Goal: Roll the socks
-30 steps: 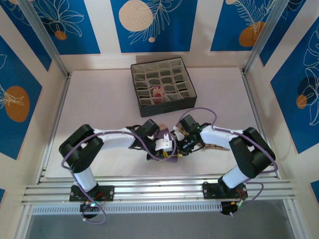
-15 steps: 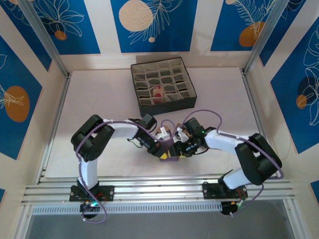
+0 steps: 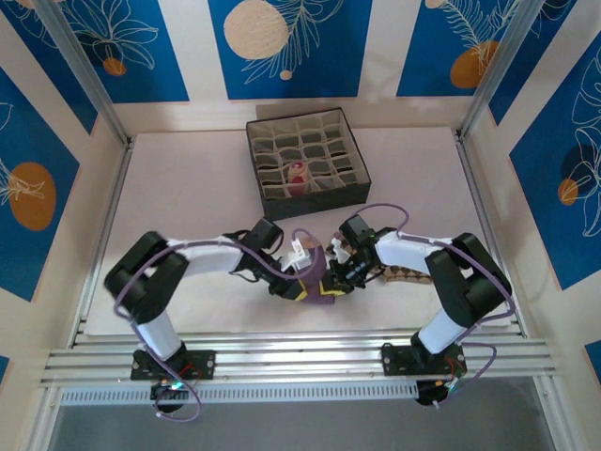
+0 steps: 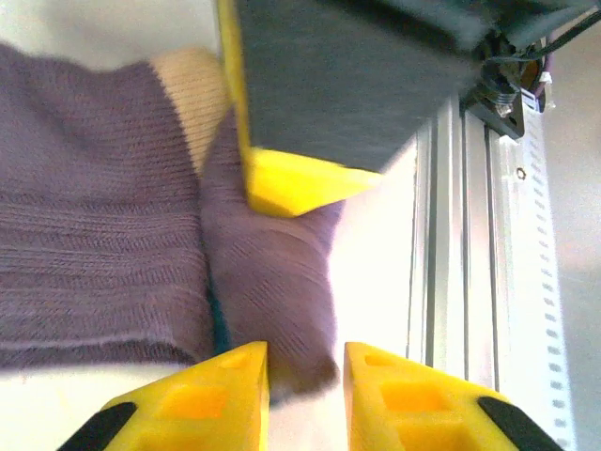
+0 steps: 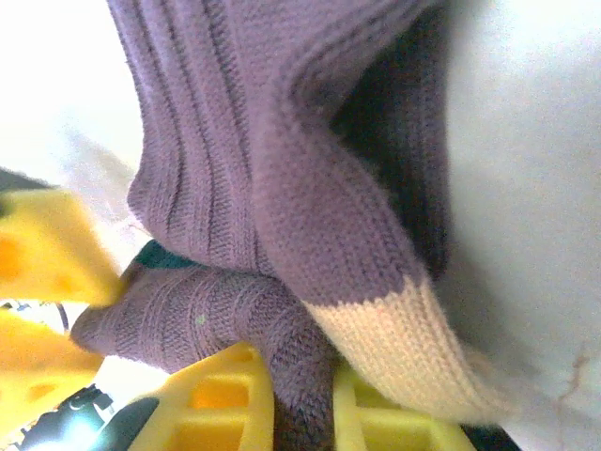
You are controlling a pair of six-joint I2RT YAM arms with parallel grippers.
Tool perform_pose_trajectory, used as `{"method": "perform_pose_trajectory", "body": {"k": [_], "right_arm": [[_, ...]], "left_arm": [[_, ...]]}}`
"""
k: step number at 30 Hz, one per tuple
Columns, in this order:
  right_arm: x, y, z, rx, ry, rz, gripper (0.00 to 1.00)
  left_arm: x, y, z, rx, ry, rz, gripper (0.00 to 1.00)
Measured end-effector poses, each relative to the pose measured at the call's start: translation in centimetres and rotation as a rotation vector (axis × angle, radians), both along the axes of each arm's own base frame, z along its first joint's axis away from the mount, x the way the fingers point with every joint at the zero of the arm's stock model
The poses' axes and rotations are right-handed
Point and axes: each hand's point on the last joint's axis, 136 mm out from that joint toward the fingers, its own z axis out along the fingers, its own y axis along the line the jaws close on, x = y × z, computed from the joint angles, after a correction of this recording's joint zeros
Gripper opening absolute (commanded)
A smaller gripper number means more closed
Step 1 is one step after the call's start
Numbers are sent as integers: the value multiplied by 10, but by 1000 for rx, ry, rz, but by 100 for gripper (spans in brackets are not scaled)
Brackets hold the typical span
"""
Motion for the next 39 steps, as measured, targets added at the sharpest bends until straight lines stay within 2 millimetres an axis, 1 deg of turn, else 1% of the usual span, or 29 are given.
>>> {"method": "perform_pose_trajectory", "body": {"k": [4,6,9,12,14,16,19,22,25,29,30,31,32,34,35,36,37,39], "right_arm": [[1,1,-1,-3,35,-3,7],[0,2,-1,-6,54,-3,7],[0,3,-1,-9,72,-2,6],[0,3,-1,-13,82,-2,6],[0,3,-2,-16,87,-2,6],[0,3,-1,-13,92,-3,6],[0,3,-1,-10,98,-5,6],[-1,3,-1,-10,101,-4,6],[-1,3,-2,-9,105,-6,6],[-1,3,-2,-9,104,-3,8],[-1,3,-2,-8,103,-3,8],[-1,3,-2,-8,103,0,9],[-1,3,-2,-7,105,3,10],[-1,4,-2,-7,112,7,14],[-1,3,-2,-8,114,8,19],[-1,3,-2,-9,112,9,27],[-1,3,-3,-12,111,10,34],[-1,3,-1,-5,99,23,46]], "left_arm": [[1,8,27,-72,-276,1,29],[-2,11,35,-93,-430,-7,31],[-18,7,39,-101,-630,-63,34],[-28,0,33,-70,-776,-122,35],[-30,-4,28,-37,-851,-153,36],[-30,-8,19,4,-912,-182,39],[-31,-10,-1,79,-974,-230,42],[-29,-13,-15,135,-1016,-258,46],[-20,-17,-23,174,-1055,-257,49],[-10,-20,-28,207,-1096,-241,50],[-7,-21,-29,213,-1105,-236,49],[-5,-22,-30,217,-1112,-229,46],[-3,-23,-30,221,-1119,-223,40],[2,-25,-29,232,-1132,-201,21],[4,-26,-29,235,-1138,-200,11],[5,-26,-29,241,-1139,-199,1],[5,-26,-29,245,-1134,-195,0],[5,-25,-30,252,-1121,-191,0]]}}
